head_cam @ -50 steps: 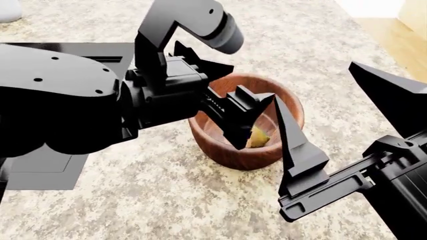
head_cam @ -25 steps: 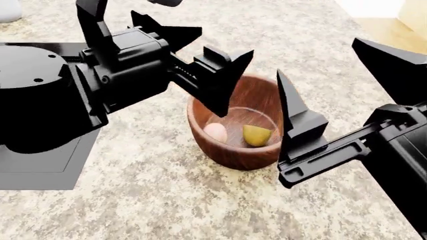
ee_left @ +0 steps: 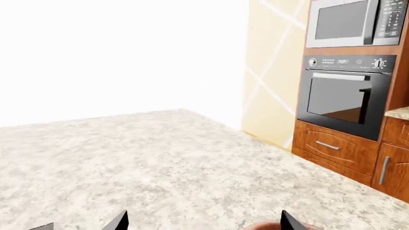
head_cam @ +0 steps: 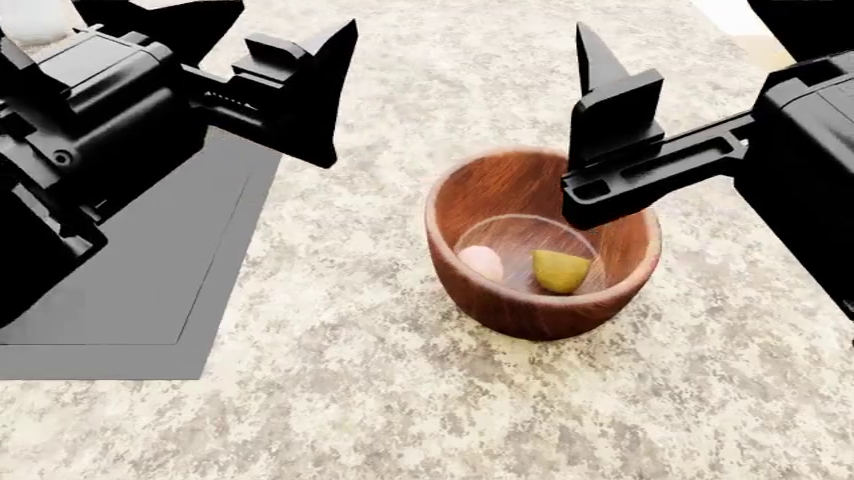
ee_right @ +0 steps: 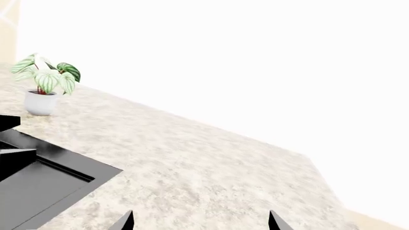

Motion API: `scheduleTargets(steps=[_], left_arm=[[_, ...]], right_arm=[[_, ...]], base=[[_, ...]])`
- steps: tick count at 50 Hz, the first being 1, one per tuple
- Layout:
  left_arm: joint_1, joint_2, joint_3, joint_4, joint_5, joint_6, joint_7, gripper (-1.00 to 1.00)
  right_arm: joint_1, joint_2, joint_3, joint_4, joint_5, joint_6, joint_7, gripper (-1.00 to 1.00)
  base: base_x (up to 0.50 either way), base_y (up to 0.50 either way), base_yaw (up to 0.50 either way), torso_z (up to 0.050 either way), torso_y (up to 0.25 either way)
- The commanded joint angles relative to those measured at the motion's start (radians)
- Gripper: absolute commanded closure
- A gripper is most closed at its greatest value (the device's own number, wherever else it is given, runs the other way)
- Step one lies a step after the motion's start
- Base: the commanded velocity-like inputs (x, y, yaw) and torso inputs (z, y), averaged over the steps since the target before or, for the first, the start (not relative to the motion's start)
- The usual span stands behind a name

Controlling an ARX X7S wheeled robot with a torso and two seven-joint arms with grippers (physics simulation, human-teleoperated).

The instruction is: Pick the apricots and kiwis from the sink and place them in one bowl. Place the sweet potato in the other bowl. Then turn off the sink faucet.

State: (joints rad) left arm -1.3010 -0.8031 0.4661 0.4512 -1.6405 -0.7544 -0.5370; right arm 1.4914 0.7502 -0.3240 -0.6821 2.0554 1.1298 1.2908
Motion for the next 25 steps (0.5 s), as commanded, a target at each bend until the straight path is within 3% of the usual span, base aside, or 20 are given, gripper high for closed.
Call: scheduleTargets(steps=[1,25], left_arm=[[0.021,-0.04,-0.029,0.015,0.04,0.025,-0.004,-1.0],[-0.07,-0.058,0.011,0.008,0.065,-0.06,-0.009,-1.0]], right_arm=[[0.05,-0.021,-0.045,0.047,-0.013,0.02,-0.005,-1.0],[0.171,-0.012,-0.139,0.128,0.047,0.058,0.015,-1.0]], base=[[0.0,0.5,0.0,0.0,0.0],[0.0,0.5,0.0,0.0,0.0]])
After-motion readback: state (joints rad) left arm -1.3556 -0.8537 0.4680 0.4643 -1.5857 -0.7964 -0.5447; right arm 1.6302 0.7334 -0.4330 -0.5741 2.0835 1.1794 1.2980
